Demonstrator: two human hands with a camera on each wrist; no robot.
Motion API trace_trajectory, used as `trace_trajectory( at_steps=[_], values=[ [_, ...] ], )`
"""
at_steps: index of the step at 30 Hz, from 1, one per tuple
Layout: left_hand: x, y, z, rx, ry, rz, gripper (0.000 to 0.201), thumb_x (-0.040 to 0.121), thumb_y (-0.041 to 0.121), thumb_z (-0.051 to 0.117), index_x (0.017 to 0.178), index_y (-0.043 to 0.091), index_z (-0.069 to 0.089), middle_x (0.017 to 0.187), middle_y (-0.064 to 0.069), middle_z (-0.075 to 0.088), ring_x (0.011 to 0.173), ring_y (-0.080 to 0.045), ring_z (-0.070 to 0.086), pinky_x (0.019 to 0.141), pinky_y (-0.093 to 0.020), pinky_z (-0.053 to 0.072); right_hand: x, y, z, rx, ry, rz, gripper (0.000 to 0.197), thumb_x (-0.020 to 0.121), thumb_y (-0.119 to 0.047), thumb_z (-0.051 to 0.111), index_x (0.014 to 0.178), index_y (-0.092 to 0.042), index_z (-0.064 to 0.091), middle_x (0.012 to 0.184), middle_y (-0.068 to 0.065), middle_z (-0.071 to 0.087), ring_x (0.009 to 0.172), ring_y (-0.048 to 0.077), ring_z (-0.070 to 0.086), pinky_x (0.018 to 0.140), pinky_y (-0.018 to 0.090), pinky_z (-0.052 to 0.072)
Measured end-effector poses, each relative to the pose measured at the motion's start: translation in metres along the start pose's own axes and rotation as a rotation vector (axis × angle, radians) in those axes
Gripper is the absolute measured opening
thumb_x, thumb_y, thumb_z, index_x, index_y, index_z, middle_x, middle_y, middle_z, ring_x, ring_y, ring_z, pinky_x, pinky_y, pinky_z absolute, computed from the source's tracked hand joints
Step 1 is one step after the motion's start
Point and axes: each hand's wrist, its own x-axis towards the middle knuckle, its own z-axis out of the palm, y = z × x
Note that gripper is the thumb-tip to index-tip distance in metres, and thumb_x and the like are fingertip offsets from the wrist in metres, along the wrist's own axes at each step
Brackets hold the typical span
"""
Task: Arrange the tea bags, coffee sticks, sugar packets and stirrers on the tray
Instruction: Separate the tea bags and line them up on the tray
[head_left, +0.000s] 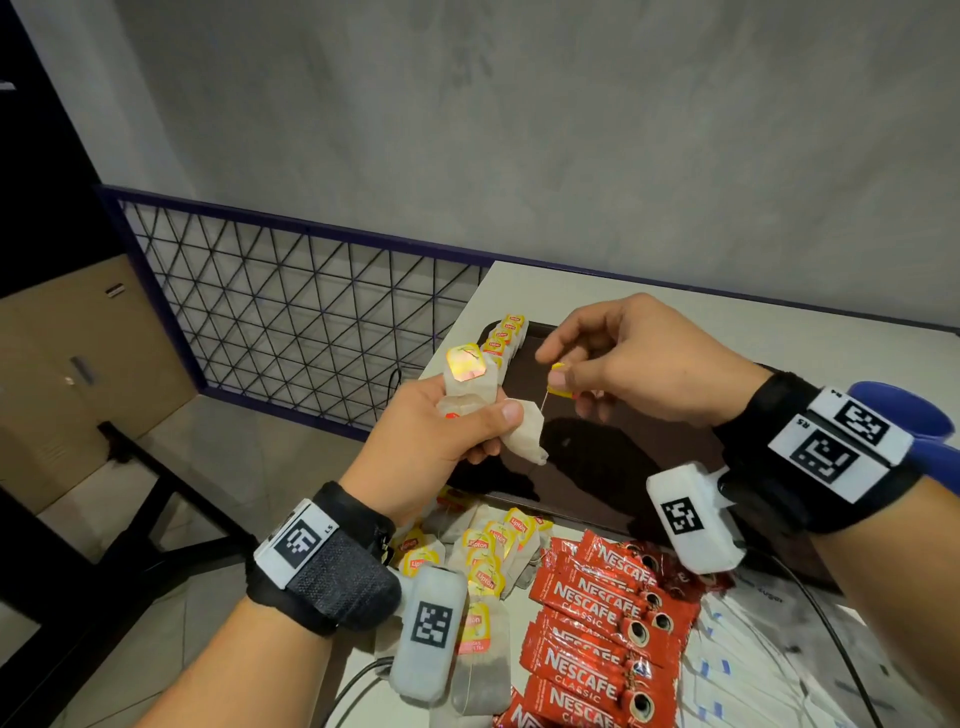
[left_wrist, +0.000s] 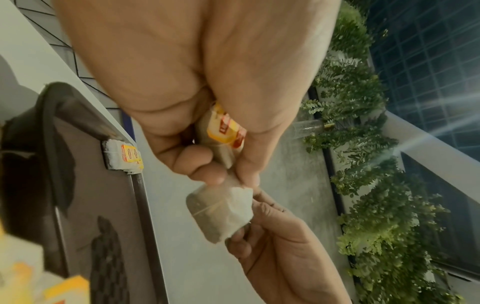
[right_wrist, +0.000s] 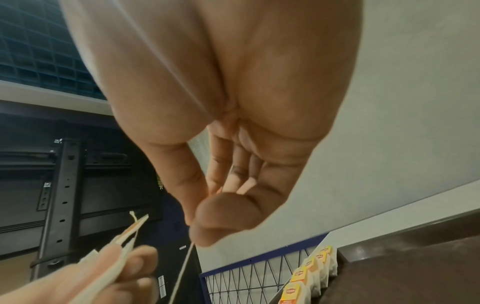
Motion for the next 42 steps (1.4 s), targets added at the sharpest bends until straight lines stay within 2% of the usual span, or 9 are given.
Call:
trace_trajectory(
  at_steps=[4, 9, 16, 20, 23, 26, 34, 39, 42],
  values=[
    [0.0, 0.0, -0.001, 0.02, 0.006, 0.045, 0.007, 0.085, 0.021, 0.078, 0.081, 0.018, 0.073, 0.072, -0.006, 0.064, 0.068, -0.02, 0.055, 0.061, -0.025, 0.045, -0.004, -0.005, 0.002, -0.008, 0.002, -0.049, 0.013, 0.091, -0.003, 0.076, 0.101, -0.011, 0.076, 0.088, 0.021, 0.072, 0.062, 0.019, 0.069, 0.067, 0.038, 0.061],
    [-0.001, -0.001, 0.0, 0.052, 0.007, 0.079, 0.01, 0.089, 0.013, 0.077, 0.082, 0.018, 0.074, 0.074, -0.001, 0.065, 0.07, -0.018, 0.055, 0.063, -0.028, 0.044, -0.009, -0.012, 0.006, -0.014, -0.033, -0.146, 0.016, 0.093, -0.001, 0.072, 0.101, -0.014, 0.077, 0.075, 0.009, 0.074, 0.064, 0.02, 0.07, 0.066, 0.033, 0.063],
    [-0.001, -0.001, 0.0, 0.081, 0.039, 0.098, 0.008, 0.086, 0.016, 0.079, 0.091, 0.013, 0.074, 0.078, 0.001, 0.069, 0.069, -0.011, 0.06, 0.064, -0.023, 0.048, -0.011, -0.016, 0.006, 0.019, 0.006, -0.166, 0.023, 0.092, 0.003, 0.072, 0.106, -0.016, 0.074, 0.084, 0.017, 0.074, 0.077, 0.04, 0.073, 0.07, 0.039, 0.064],
    [-0.002, -0.001, 0.001, 0.025, 0.062, 0.077, 0.011, 0.082, 0.022, 0.078, 0.093, 0.023, 0.081, 0.081, 0.001, 0.074, 0.07, -0.009, 0.063, 0.063, -0.021, 0.048, -0.012, -0.017, 0.006, 0.066, -0.01, -0.15, 0.02, 0.091, 0.006, 0.071, 0.102, -0.011, 0.074, 0.085, 0.02, 0.074, 0.075, 0.038, 0.073, 0.07, 0.043, 0.064],
    [-0.002, -0.002, 0.001, 0.042, 0.059, 0.093, 0.014, 0.088, 0.016, 0.075, 0.1, 0.009, 0.079, 0.08, -0.002, 0.074, 0.067, -0.008, 0.063, 0.062, -0.019, 0.047, -0.014, -0.016, 0.008, 0.092, -0.039, -0.141, 0.025, 0.092, 0.008, 0.069, 0.104, -0.013, 0.077, 0.088, 0.024, 0.073, 0.077, 0.041, 0.074, 0.074, 0.05, 0.065],
    [-0.002, -0.001, 0.002, 0.057, 0.05, 0.121, 0.01, 0.09, 0.015, 0.072, 0.096, 0.01, 0.078, 0.079, 0.001, 0.074, 0.067, -0.006, 0.064, 0.061, -0.017, 0.047, -0.016, -0.015, 0.012, 0.12, -0.07, -0.118, 0.029, 0.092, 0.01, 0.066, 0.106, -0.012, 0.078, 0.084, 0.025, 0.074, 0.077, 0.048, 0.073, 0.073, 0.047, 0.064],
    [0.001, -0.004, 0.0, 0.109, 0.116, 0.156, 0.01, 0.093, 0.011, 0.071, 0.101, 0.011, 0.077, 0.072, 0.016, 0.071, 0.065, 0.005, 0.06, 0.062, -0.011, 0.045, -0.021, -0.011, 0.025, 0.159, -0.031, -0.065, 0.011, 0.087, -0.003, 0.078, 0.098, -0.005, 0.077, 0.081, 0.02, 0.076, 0.071, 0.031, 0.074, 0.074, 0.048, 0.065],
    [0.001, -0.002, -0.001, 0.133, 0.169, 0.176, 0.011, 0.093, 0.013, 0.072, 0.101, 0.013, 0.079, 0.078, 0.011, 0.075, 0.069, 0.004, 0.064, 0.063, -0.011, 0.046, -0.02, -0.01, 0.027, 0.188, -0.013, -0.104, 0.01, 0.089, -0.002, 0.077, 0.098, -0.003, 0.076, 0.081, 0.023, 0.075, 0.074, 0.041, 0.075, 0.074, 0.045, 0.065],
    [0.001, -0.001, 0.002, 0.069, 0.195, 0.162, 0.01, 0.093, 0.009, 0.071, 0.1, 0.007, 0.078, 0.073, 0.008, 0.075, 0.063, 0.002, 0.065, 0.059, -0.012, 0.047, -0.017, -0.01, 0.027, 0.171, 0.006, -0.11, 0.014, 0.087, -0.002, 0.079, 0.101, -0.003, 0.075, 0.083, 0.023, 0.074, 0.071, 0.036, 0.075, 0.07, 0.045, 0.066]
  ],
)
